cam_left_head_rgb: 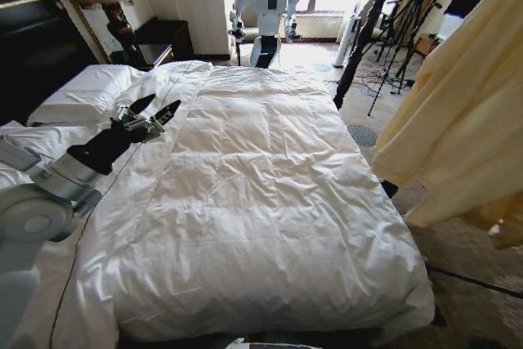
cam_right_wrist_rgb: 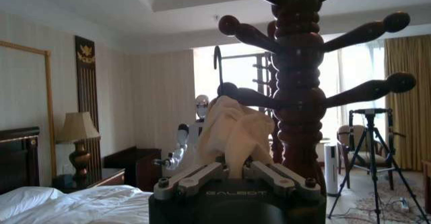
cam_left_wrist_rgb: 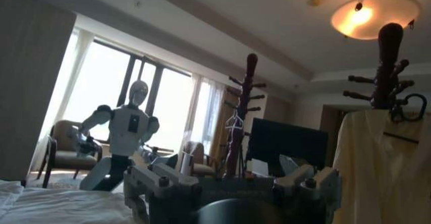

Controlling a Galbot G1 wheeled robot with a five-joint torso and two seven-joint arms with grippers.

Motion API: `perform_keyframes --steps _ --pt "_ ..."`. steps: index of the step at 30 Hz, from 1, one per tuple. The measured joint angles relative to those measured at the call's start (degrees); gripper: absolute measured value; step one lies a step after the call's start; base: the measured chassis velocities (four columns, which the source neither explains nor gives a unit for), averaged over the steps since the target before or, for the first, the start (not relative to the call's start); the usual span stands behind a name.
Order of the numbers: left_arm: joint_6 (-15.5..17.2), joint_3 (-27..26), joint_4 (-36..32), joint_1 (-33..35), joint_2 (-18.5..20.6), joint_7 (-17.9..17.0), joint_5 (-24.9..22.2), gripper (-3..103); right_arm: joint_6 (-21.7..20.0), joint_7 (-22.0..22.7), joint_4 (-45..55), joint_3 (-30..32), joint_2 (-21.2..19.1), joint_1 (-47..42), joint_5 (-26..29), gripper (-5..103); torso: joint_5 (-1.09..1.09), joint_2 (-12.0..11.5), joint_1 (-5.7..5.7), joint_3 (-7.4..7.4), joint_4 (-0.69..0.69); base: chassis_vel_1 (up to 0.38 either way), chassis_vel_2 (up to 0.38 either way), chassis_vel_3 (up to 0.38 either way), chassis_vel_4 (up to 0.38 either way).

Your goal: Pick up the clothes from the bed and hang them on the clothes hanger.

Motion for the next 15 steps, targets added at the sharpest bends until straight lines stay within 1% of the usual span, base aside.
perform_keyframes --steps 2,3,4,7,10,11,15 --pt "-0.1 -0.1 0.2 0.0 -0.1 0.0 0.0 100 -0.5 -1.4 -1.4 -0.3 0.1 -0.1 0.3 1 0.00 0.0 0.00 0.00 0.00 0.000 0.000 0.000 0.000" --pt "-0.2 -0.1 0.2 0.1 -0.3 0.0 0.0 100 -0.7 -2.8 -2.5 -0.6 0.2 -0.2 0.4 1 0.02 0.0 -0.01 0.00 -0.02 0.000 0.000 0.000 0.000" --pt "-0.2 -0.1 0.2 0.1 -0.3 0.0 0.0 100 -0.7 -2.8 -2.5 -0.6 0.2 -0.2 0.4 1 0.02 0.0 -0.01 0.00 -0.02 0.000 0.000 0.000 0.000" --pt "-0.2 0.0 0.4 0.0 -0.5 0.1 0.0 100 -1.0 -4.7 -5.2 -0.8 1.0 -0.2 0.6 1 0.03 0.0 -0.01 -0.01 -0.03 0.000 0.000 0.000 0.000" --pt "-0.2 0.1 0.5 -0.3 -0.6 0.1 0.0 100 -1.0 -5.3 -6.4 -0.8 1.6 -0.2 1.1 1 0.03 0.0 0.00 0.00 -0.02 0.000 0.000 0.000 0.000" --pt "-0.2 0.2 0.6 -0.4 -0.6 0.2 0.0 100 -1.0 -5.2 -7.2 -0.8 2.1 -0.2 1.6 1 0.00 0.0 0.00 0.00 -0.02 0.000 0.000 0.000 0.000" --pt "-0.2 0.3 0.9 -0.7 -0.5 0.4 0.0 100 -1.1 -5.2 -9.1 -0.7 3.4 0.0 1.7 1 0.00 0.0 -0.01 0.00 -0.02 0.000 0.000 0.000 0.000"
